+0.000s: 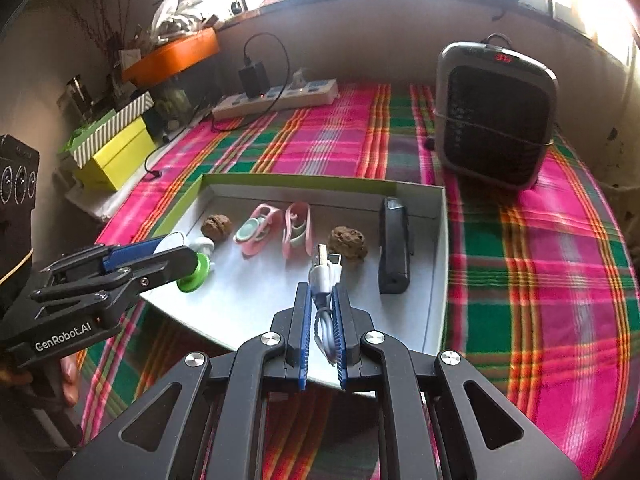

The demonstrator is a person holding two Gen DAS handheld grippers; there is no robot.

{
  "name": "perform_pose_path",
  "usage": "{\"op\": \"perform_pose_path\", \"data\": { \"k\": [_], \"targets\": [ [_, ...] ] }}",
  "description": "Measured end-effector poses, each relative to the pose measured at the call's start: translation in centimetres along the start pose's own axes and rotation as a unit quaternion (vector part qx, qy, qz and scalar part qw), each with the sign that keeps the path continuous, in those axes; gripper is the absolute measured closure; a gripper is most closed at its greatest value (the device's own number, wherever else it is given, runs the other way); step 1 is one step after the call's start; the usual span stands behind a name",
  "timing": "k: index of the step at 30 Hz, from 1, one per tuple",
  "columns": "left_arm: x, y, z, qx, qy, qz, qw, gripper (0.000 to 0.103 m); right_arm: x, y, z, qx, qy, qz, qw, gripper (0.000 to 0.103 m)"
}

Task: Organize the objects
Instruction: 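Carry the green container with the left tool while the right tool carries the cable to the tray, then lower the green container and white cable into the tray and open both tools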

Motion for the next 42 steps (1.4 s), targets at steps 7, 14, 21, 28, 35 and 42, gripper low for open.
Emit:
{"op": "perform_pose_path", "data": {
  "k": [7,14,21,28,35,42],
  "targets": [
    [0.0,-1.4,0.1,-0.001,0.001,0.011,0.9999,0.071,-0.2,-1.6,-0.5,-0.002,0.004,0.02,1.0,0.092],
    [-0.3,-1.9,0.0,-0.003,-0.001,0.011,0.9999,0.071,-0.6,-2.3,-0.9,-0.002,0.005,0.027,1.0,0.092],
    [-0.4,-1.9,-0.1,-0.004,-0.001,0.011,0.9999,0.071,-0.9,-2.6,-0.9,0.002,0.01,0.029,1.0,0.092],
    [-0.7,-2.6,-0.3,-0.002,-0.005,0.013,0.9999,0.071,-0.8,-2.6,-0.7,0.004,0.014,0.032,0.999,0.092],
    [-0.6,-2.8,-0.8,-0.003,-0.012,0.014,0.9998,0.071,-1.1,-3.0,-0.4,0.004,0.021,0.036,0.999,0.092],
    [-0.5,-3.4,-0.9,-0.014,-0.016,0.017,0.9996,0.071,-1.4,-3.7,-0.2,0.014,0.032,0.038,0.999,0.092]
  ]
}}
Point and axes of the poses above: each gripper's, at about its wrist camera, not at the fingertips, and y roughly against the way its jaws point, z to its left, x to its underside, the point moved 3 cm from there along -y, roughly the way its jaws point, and after that the axes turned 8 degrees about -x, right-handed, at the moved point
